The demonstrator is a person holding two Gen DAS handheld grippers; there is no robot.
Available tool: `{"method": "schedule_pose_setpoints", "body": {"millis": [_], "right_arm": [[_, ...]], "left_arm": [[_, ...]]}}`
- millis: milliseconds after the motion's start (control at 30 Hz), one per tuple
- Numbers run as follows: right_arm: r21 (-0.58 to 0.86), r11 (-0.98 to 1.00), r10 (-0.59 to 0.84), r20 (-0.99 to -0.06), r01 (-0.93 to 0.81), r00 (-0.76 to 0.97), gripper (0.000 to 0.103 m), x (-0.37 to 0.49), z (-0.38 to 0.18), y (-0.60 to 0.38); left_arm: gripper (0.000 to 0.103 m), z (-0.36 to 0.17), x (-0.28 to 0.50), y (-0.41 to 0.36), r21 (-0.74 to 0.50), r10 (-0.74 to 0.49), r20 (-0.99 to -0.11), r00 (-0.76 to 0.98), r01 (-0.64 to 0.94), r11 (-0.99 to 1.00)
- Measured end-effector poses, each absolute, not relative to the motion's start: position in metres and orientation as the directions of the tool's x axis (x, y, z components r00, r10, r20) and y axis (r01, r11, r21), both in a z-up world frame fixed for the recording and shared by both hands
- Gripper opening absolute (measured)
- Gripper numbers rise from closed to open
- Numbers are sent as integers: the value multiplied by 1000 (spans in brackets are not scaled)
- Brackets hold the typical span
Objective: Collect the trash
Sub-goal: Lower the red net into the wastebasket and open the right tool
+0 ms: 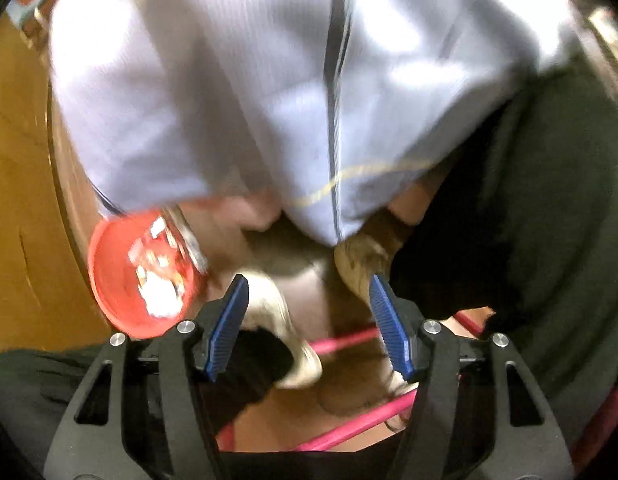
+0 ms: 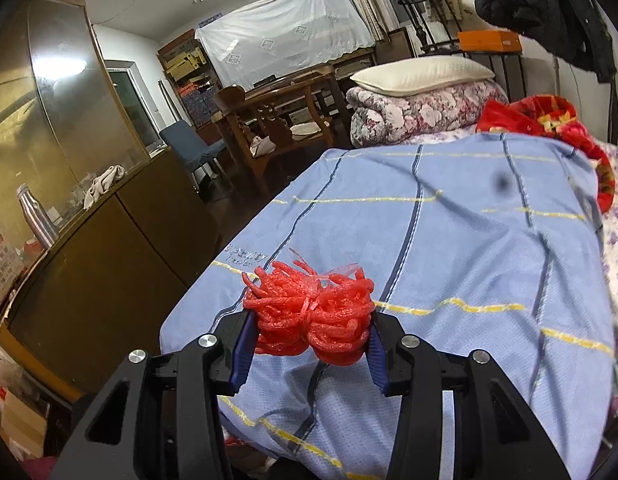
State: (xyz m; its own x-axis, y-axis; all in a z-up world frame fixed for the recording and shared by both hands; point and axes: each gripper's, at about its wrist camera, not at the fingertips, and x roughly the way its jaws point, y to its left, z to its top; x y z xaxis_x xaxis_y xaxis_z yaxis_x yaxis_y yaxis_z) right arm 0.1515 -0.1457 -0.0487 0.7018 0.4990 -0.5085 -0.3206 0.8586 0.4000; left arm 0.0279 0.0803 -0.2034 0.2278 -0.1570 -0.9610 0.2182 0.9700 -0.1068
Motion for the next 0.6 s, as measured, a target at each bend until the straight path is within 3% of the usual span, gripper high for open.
{"method": "schedule_pose_setpoints", "body": {"millis": [400,467,600], "right_arm": [[378,800,600,-534,-467,595,46,154,-42,-64],[378,780,623,-535,-498,570,46,154,-39,-44],[357,730,669,-545,-583,505,46,150,-32,9]], "left_arm": [[62,-118,21,164,-136,-138,-861,490,39,990],[69,-110,16,187,-137,-103,-845,524,-26,990],[73,-106,4,226,-136,-37,-838,545,-141,981]]}}
